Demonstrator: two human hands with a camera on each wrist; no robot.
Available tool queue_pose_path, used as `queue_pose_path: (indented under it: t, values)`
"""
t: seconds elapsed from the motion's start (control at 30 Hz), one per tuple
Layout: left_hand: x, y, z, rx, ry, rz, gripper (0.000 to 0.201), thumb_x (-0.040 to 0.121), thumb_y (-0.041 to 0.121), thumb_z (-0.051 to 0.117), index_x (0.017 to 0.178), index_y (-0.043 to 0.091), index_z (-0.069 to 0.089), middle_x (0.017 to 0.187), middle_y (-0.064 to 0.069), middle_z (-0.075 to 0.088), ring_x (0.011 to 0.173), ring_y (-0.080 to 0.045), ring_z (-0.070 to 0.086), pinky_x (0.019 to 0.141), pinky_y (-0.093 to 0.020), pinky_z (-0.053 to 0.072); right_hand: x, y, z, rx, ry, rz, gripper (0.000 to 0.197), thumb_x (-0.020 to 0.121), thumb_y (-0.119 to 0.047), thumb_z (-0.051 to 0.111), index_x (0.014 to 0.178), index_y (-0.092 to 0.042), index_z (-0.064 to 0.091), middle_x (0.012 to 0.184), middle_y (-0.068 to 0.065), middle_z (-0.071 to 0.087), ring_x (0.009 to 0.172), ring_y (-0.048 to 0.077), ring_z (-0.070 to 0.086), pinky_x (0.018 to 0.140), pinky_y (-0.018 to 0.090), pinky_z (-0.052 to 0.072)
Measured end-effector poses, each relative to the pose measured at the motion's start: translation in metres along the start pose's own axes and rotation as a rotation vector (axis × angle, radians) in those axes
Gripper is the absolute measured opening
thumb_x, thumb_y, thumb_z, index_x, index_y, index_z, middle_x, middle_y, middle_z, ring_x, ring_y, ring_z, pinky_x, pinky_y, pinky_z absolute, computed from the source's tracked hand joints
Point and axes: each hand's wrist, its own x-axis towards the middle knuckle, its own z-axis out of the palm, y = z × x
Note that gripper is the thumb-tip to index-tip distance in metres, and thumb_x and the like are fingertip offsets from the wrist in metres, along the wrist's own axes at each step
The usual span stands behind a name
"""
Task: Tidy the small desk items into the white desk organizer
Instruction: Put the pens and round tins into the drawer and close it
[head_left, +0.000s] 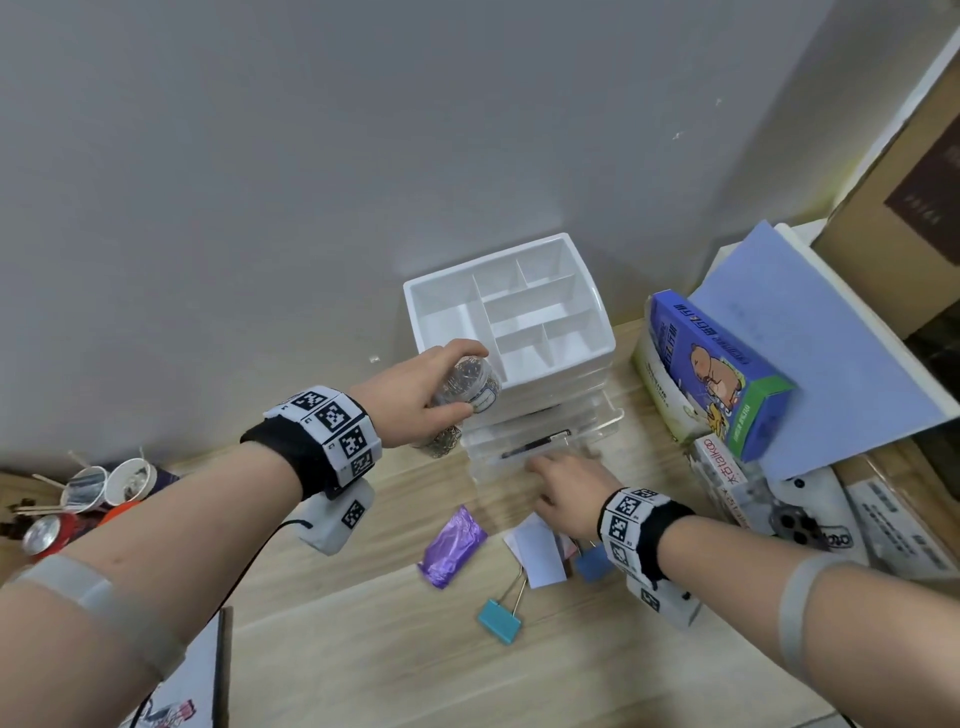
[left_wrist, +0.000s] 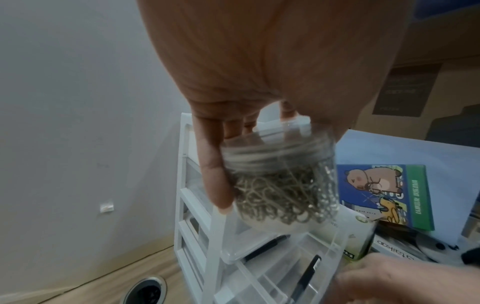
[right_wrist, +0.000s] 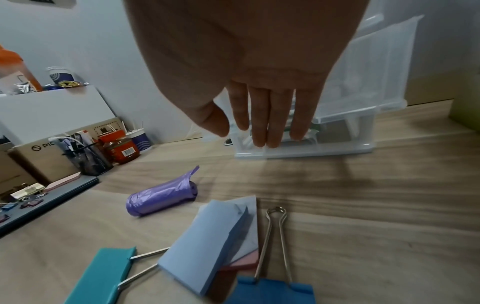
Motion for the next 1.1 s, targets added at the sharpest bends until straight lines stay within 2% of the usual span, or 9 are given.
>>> queue_pose_path:
  t: [0.13,0.3,0.43,0.53,0.63,0.73,0.9,1.0,1.1]
  values:
    - [0.002,-0.001,-0.004,-0.022,-0.008,-0.002,0.059,0.093,0.031,0.061,0.142,0.035,0.03,0.122,0.006,0.051,0.103,-0.014,0.052,0.089,-0.029,0.041,0.014,-0.002,-0.004,0.056,0.014,0.02,0.056,0.085,-0.029,0.054,0.139,-0.013,0.049,0.134,0.012,0.061,0.118,0.03,0.058,0.095,0.044,0.051]
    - [0.002,-0.001,-0.004,-0.01,-0.016,-0.014,0.058,0.093,0.031,0.061,0.142,0.036,0.029,0.119,0.005,0.051,0.096,-0.017,0.056,0.087,-0.031,0.044,0.034,-0.005,-0.017,0.105,0.009,0.08,0.059,0.083,-0.033,0.056,0.139,-0.015,0.047,0.133,0.012,0.06,0.116,0.031,0.059,0.092,0.045,0.053]
    - [0.004,-0.003,-0.003,-0.01,-0.005,-0.005,0.059,0.093,0.031,0.061,0.142,0.036,0.029,0.126,0.004,0.052,0.099,-0.014,0.053,0.086,-0.028,0.04,0.04,-0.006,-0.019,0.255,0.028,0.139,0.047,0.079,-0.026,0.059,0.125,-0.016,0.058,0.119,0.009,0.067,0.104,0.029,0.065,0.089,0.04,0.055]
    - [0.005,-0.006,-0.001,-0.018,-0.005,0.003,0.059,0.093,0.031,0.061,0.142,0.037,0.029,0.129,0.002,0.052,0.103,-0.015,0.053,0.088,-0.029,0.04,0.041,-0.01,-0.017,0.804,0.167,0.321,0.02,0.08,-0.013,0.064,0.099,-0.015,0.064,0.089,0.005,0.071,0.086,0.028,0.072,0.084,0.043,0.059]
    - [0.005,-0.008,0.0,-0.007,0.001,0.015,0.059,0.093,0.031,0.061,0.142,0.037,0.029,0.134,-0.001,0.052,0.108,-0.018,0.055,0.09,-0.029,0.041,0.039,-0.019,-0.029,1.477,0.248,0.508,0.027,0.083,0.005,0.057,0.107,-0.007,0.063,0.09,0.012,0.073,0.07,0.022,0.072,0.064,0.033,0.057]
    - [0.006,-0.008,0.0,0.007,0.006,0.028,0.059,0.093,0.031,0.06,0.142,0.036,0.029,0.135,-0.003,0.052,0.112,-0.021,0.056,0.094,-0.031,0.042,0.036,-0.027,-0.044,1.825,0.22,0.549,0.021,0.083,0.009,0.05,0.094,-0.004,0.062,0.084,0.011,0.07,0.068,0.019,0.069,0.058,0.027,0.05]
    - [0.005,-0.009,0.0,0.029,0.02,0.013,0.059,0.093,0.032,0.059,0.143,0.036,0.028,0.136,-0.005,0.051,0.114,-0.023,0.055,0.097,-0.037,0.044,0.02,-0.03,-0.035,1.796,0.162,0.597,0.005,0.091,-0.006,0.059,0.093,-0.003,0.062,0.08,0.009,0.07,0.065,0.016,0.07,0.048,0.021,0.054]
    - [0.005,-0.007,-0.002,0.054,0.012,-0.001,0.059,0.092,0.035,0.059,0.142,0.038,0.027,0.134,-0.005,0.052,0.109,-0.023,0.056,0.095,-0.038,0.045,-0.006,-0.029,-0.017,1.812,0.121,0.595,0.01,0.094,-0.006,0.057,0.092,0.002,0.063,0.076,0.011,0.071,0.067,0.02,0.066,0.052,0.024,0.051]
    - [0.006,-0.002,-0.002,0.113,0.008,0.007,0.059,0.092,0.041,0.056,0.141,0.042,0.024,0.128,-0.005,0.052,0.103,-0.027,0.06,0.092,-0.045,0.05,-0.03,-0.03,-0.004,1.828,0.096,0.587,0.01,0.093,-0.002,0.058,0.087,0.003,0.064,0.071,0.012,0.072,0.071,0.023,0.064,0.059,0.027,0.049]
